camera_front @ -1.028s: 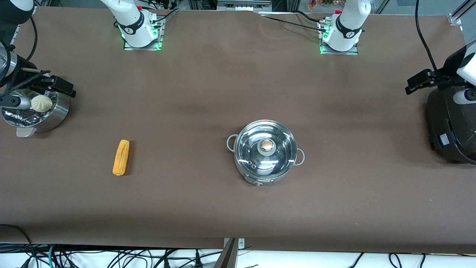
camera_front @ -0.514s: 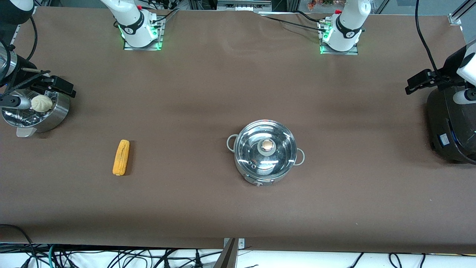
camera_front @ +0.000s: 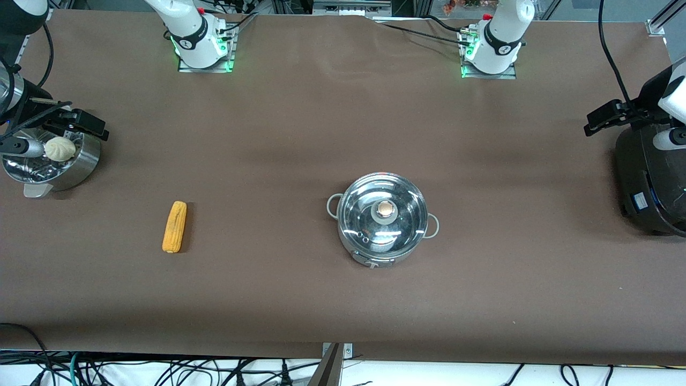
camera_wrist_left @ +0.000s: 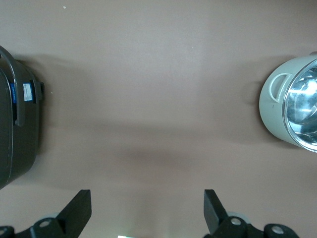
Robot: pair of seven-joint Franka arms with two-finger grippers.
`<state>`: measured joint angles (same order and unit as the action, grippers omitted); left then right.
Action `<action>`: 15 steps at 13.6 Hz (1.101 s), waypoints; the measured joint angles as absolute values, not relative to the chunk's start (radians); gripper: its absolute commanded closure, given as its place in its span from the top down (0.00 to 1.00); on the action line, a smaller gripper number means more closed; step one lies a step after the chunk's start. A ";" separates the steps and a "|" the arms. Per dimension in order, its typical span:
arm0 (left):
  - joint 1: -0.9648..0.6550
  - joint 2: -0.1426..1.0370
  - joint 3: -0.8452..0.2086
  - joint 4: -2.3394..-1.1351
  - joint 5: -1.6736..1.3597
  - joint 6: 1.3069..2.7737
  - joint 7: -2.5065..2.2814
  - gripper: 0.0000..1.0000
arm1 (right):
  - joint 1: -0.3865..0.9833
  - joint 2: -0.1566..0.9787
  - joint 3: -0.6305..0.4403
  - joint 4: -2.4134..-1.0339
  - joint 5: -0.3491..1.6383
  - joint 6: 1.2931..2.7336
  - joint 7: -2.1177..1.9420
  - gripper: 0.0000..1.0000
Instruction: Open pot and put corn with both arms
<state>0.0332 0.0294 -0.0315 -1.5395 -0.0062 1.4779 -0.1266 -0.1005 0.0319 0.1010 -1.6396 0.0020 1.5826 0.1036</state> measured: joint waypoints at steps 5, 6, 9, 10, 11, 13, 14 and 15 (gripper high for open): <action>0.033 0.029 -0.032 -1.539 -0.006 1.478 -0.127 1.00 | -0.100 0.032 0.102 -1.638 0.002 1.584 0.104 1.00; 0.033 0.029 -0.032 -1.539 -0.006 1.478 -0.127 1.00 | -0.100 0.033 0.102 -1.638 0.003 1.588 0.104 1.00; 0.033 0.030 -0.032 -1.539 -0.006 1.478 -0.127 1.00 | -0.100 0.087 0.104 -1.640 0.005 1.616 0.104 1.00; 0.033 0.030 -0.032 -1.538 -0.006 1.478 -0.127 1.00 | -0.100 0.127 0.104 -1.640 0.005 1.644 0.104 1.00; 0.033 0.030 -0.033 -1.538 -0.006 1.478 -0.127 1.00 | -0.100 0.165 0.103 -1.640 0.004 1.681 0.104 1.00; 0.033 0.030 -0.034 -1.537 -0.006 1.478 -0.127 1.00 | -0.113 0.229 0.097 -1.640 0.003 1.729 0.104 1.00; 0.033 0.030 -0.035 -1.537 -0.006 1.478 -0.127 1.00 | -0.123 0.258 0.094 -1.640 0.003 1.756 0.102 1.00; 0.033 0.031 -0.036 -1.537 -0.006 1.479 -0.127 1.00 | -0.130 0.287 0.094 -1.640 0.003 1.791 0.099 1.00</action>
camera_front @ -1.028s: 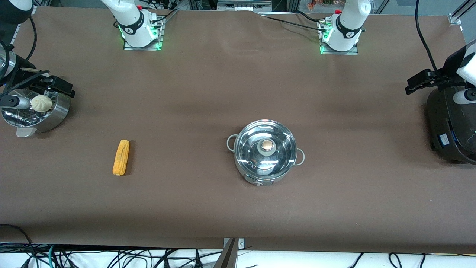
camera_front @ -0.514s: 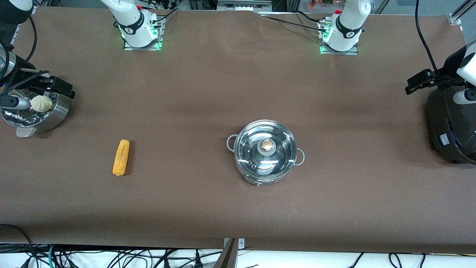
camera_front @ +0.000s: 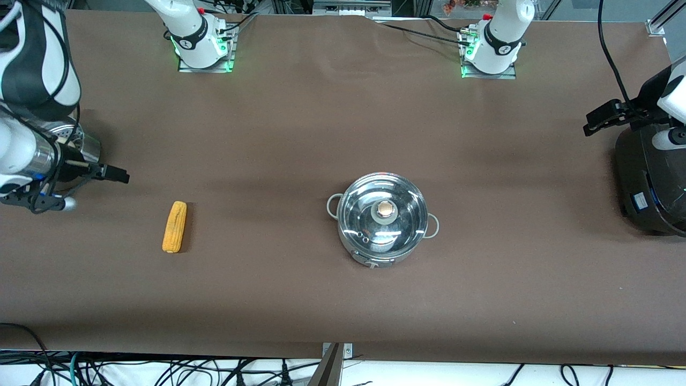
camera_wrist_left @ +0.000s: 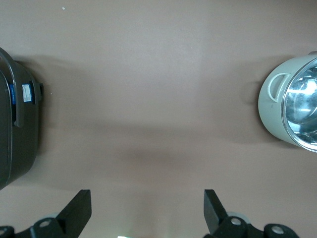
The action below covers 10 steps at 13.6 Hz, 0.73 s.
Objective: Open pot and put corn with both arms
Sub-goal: 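Reach the right gripper to the corn while the left gripper reaches the lid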
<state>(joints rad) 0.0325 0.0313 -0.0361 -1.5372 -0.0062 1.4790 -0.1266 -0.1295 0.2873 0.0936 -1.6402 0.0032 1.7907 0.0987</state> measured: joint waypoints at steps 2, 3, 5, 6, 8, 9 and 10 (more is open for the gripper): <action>0.030 0.039 -0.041 -1.537 -0.006 1.483 -0.125 1.00 | -0.129 0.354 0.095 -1.642 0.001 1.877 0.090 1.00; 0.024 0.048 -0.045 -1.538 -0.006 1.484 -0.124 1.00 | -0.125 0.392 0.098 -1.644 0.001 1.932 0.088 1.00; 0.013 0.077 -0.058 -1.542 -0.006 1.484 -0.124 1.00 | -0.114 0.480 0.103 -1.651 0.000 2.050 0.087 1.00; 0.011 0.091 -0.064 -1.542 -0.006 1.484 -0.124 1.00 | -0.109 0.518 0.103 -1.656 0.000 2.100 0.087 1.00; 0.007 0.106 -0.084 -1.542 -0.009 1.486 -0.125 0.99 | -0.102 0.563 0.103 -1.679 -0.002 2.198 0.087 1.00; -0.003 0.112 -0.096 -1.542 -0.010 1.487 -0.127 0.99 | -0.100 0.573 0.103 -1.700 -0.003 2.250 0.086 1.00; -0.015 0.121 -0.113 -1.542 -0.019 1.494 -0.137 0.99 | -0.099 0.578 0.104 -1.723 -0.003 2.303 0.083 1.00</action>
<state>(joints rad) -0.0146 0.1208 -0.1132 -1.5419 -0.0186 1.4942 -0.1365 -0.0987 0.5781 0.1037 -1.7232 -0.0034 2.3032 0.0829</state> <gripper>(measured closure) 0.013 0.000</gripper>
